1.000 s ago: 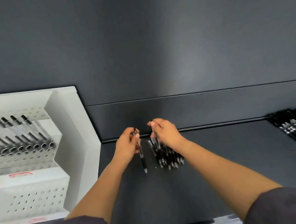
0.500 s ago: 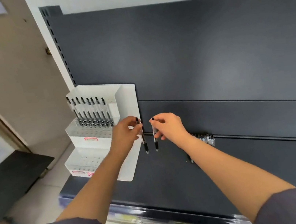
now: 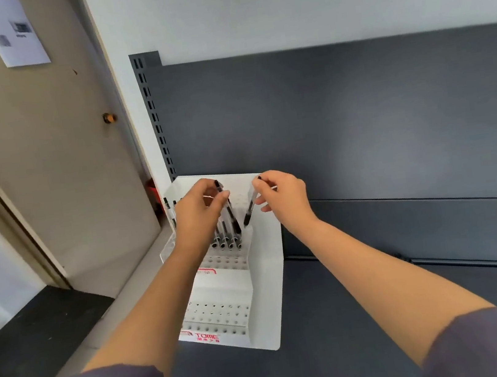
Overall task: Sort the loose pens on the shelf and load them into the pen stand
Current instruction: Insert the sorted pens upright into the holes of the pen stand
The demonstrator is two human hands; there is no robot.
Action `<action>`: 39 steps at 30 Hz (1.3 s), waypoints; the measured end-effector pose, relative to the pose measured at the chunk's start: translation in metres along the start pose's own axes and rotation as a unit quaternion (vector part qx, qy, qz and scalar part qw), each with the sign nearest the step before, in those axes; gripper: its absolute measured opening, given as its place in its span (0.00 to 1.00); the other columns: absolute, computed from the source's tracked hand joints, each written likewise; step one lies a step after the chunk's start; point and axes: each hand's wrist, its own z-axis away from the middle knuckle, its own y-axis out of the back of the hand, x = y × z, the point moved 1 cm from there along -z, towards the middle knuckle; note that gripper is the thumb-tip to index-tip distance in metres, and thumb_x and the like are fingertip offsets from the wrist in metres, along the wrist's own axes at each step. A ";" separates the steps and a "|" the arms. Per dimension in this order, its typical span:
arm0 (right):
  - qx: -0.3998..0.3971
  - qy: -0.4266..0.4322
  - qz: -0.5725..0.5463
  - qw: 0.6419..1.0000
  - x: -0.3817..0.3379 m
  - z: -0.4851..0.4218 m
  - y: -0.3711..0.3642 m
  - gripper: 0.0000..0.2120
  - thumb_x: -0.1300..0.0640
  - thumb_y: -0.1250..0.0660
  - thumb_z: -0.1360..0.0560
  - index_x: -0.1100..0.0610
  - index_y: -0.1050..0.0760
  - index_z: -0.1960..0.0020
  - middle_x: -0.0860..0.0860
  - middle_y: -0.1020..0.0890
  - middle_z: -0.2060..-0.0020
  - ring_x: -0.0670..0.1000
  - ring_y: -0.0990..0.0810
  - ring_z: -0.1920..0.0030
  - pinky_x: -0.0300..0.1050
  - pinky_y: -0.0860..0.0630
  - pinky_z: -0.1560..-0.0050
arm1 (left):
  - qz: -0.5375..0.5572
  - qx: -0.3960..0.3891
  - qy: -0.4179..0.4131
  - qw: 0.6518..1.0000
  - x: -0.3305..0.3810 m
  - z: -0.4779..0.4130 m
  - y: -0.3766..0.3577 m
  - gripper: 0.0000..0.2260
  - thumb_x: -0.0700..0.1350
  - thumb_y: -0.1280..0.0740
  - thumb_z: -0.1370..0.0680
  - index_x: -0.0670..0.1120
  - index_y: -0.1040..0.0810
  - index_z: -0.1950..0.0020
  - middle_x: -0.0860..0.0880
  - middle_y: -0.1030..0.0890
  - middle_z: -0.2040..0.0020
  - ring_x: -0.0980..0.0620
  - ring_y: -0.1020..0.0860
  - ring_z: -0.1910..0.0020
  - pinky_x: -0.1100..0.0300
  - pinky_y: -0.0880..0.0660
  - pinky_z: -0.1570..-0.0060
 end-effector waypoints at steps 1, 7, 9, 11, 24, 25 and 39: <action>-0.004 -0.001 0.016 1.000 0.001 -0.001 -0.005 0.09 0.57 0.37 0.22 0.59 0.21 0.55 0.50 0.19 0.62 0.43 0.19 0.67 0.33 0.23 0.68 | 0.002 -0.010 0.000 1.000 -0.004 -0.002 0.000 0.06 0.43 0.31 0.26 0.53 0.25 0.58 0.54 0.21 0.64 0.48 0.20 0.60 0.44 0.21 0.55; -0.017 0.013 0.157 0.987 -0.008 -0.012 -0.020 0.13 0.52 0.39 0.22 0.61 0.23 0.56 0.55 0.19 0.63 0.55 0.20 0.60 0.56 0.21 0.58 | -0.016 -0.045 -0.019 0.999 -0.021 -0.009 -0.003 0.03 0.46 0.31 0.25 0.49 0.24 0.54 0.55 0.21 0.63 0.49 0.20 0.59 0.46 0.21 0.54; -0.014 0.028 0.198 0.980 -0.015 -0.015 -0.021 0.14 0.51 0.39 0.22 0.61 0.24 0.58 0.55 0.20 0.65 0.56 0.21 0.61 0.55 0.22 0.58 | -0.008 -0.045 -0.019 0.999 -0.023 -0.011 -0.002 0.03 0.46 0.31 0.25 0.49 0.24 0.53 0.56 0.21 0.62 0.50 0.20 0.58 0.46 0.21 0.54; -0.016 0.037 0.227 0.973 -0.019 -0.016 -0.022 0.14 0.51 0.39 0.22 0.61 0.24 0.59 0.54 0.20 0.67 0.55 0.22 0.62 0.54 0.22 0.59 | 0.000 -0.046 -0.019 0.999 -0.023 -0.012 -0.002 0.03 0.45 0.32 0.25 0.49 0.24 0.52 0.55 0.21 0.62 0.49 0.20 0.58 0.46 0.21 0.53; -0.059 0.059 0.384 0.919 0.008 -0.018 -0.042 0.12 0.45 0.40 0.21 0.50 0.20 0.50 0.48 0.28 0.51 0.50 0.29 0.50 0.45 0.30 0.62 | -0.097 -0.091 -0.060 0.989 -0.038 -0.007 -0.013 0.06 0.47 0.32 0.25 0.45 0.23 0.54 0.52 0.21 0.62 0.50 0.22 0.60 0.51 0.23 0.57; -0.047 0.056 0.368 0.927 0.011 -0.017 -0.042 0.11 0.46 0.38 0.22 0.49 0.20 0.50 0.48 0.29 0.51 0.50 0.30 0.50 0.45 0.29 0.61 | -0.104 -0.092 -0.062 0.988 -0.040 -0.007 -0.013 0.06 0.47 0.32 0.25 0.45 0.23 0.54 0.52 0.21 0.62 0.51 0.22 0.61 0.52 0.23 0.58; -0.035 -0.005 0.186 0.982 0.026 -0.012 -0.027 0.14 0.49 0.47 0.19 0.52 0.24 0.44 0.48 0.27 0.45 0.52 0.26 0.45 0.49 0.26 0.47 | -0.231 -0.125 -0.109 0.959 -0.039 -0.006 -0.029 0.11 0.50 0.34 0.23 0.41 0.23 0.52 0.44 0.18 0.60 0.45 0.21 0.61 0.53 0.24 0.60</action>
